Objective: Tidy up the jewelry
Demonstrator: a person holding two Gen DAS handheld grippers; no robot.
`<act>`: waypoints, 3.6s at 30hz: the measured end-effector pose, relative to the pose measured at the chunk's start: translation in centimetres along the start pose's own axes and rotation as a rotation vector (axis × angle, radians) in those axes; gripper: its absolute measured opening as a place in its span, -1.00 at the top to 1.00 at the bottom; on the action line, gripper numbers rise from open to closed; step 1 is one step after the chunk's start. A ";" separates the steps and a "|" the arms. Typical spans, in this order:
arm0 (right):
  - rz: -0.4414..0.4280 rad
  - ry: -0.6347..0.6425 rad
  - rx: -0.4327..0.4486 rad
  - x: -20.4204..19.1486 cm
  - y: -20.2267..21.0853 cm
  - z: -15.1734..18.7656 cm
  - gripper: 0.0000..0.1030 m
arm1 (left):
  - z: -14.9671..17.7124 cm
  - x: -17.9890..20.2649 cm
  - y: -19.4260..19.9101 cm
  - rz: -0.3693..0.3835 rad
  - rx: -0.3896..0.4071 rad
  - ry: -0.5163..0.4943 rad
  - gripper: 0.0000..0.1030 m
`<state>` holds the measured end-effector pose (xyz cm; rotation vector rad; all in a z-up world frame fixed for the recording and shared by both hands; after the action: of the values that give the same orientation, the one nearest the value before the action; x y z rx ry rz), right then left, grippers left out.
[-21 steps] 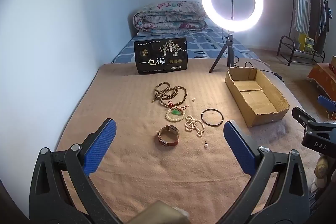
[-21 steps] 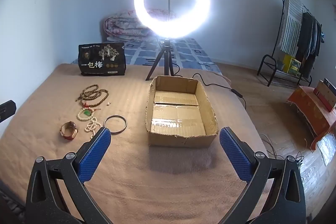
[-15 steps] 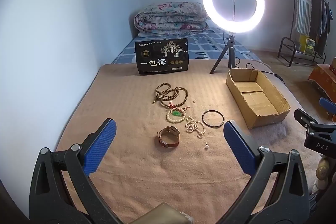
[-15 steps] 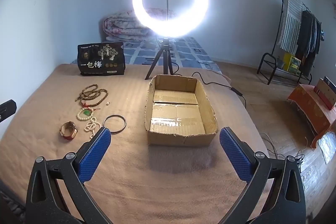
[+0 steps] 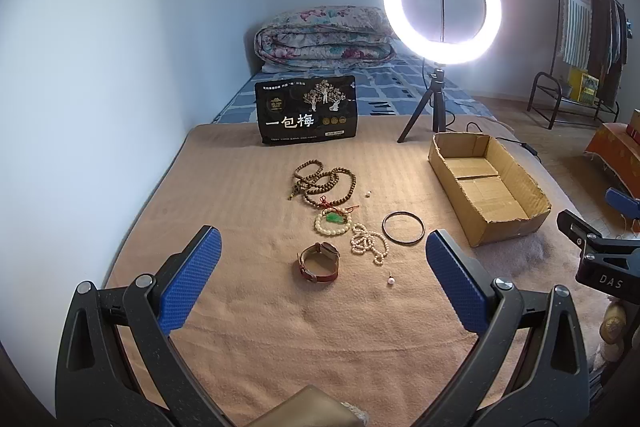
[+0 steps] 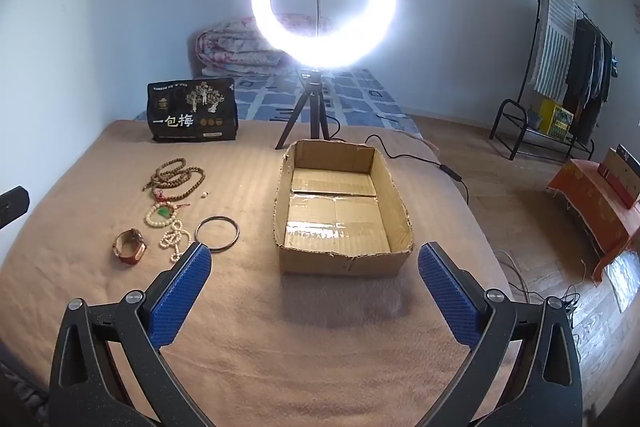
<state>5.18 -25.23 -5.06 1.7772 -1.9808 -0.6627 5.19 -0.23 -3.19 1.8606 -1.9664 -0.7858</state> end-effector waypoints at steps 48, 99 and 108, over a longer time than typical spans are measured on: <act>0.018 0.005 -0.008 0.2 -0.1 0.1 -0.99 | 0.5 -0.2 -0.8 0.003 -0.029 0.000 -1.00; -0.292 0.123 -0.239 -8.2 -6.8 0.5 -0.94 | 4.3 -4.7 -8.7 0.066 -0.239 -0.016 -0.67; -0.424 0.121 -0.423 -11.9 -10.9 2.1 -0.16 | 5.2 -3.8 -12.8 0.205 -0.348 0.027 -0.04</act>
<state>14.12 -14.16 -12.96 1.9142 -1.2697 -0.9938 12.88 4.40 -14.31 1.4392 -1.8276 -0.9611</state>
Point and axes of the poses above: each gripper's, at about its wrist camera, not at the fingertips, and y roughly against the way its jaws point, x to its right, z to its underside, the point moved 6 cm from there along -y, roughly the way its jaws point, and after that the axes turned 7 degrees about -y, right-handed, at the moved point
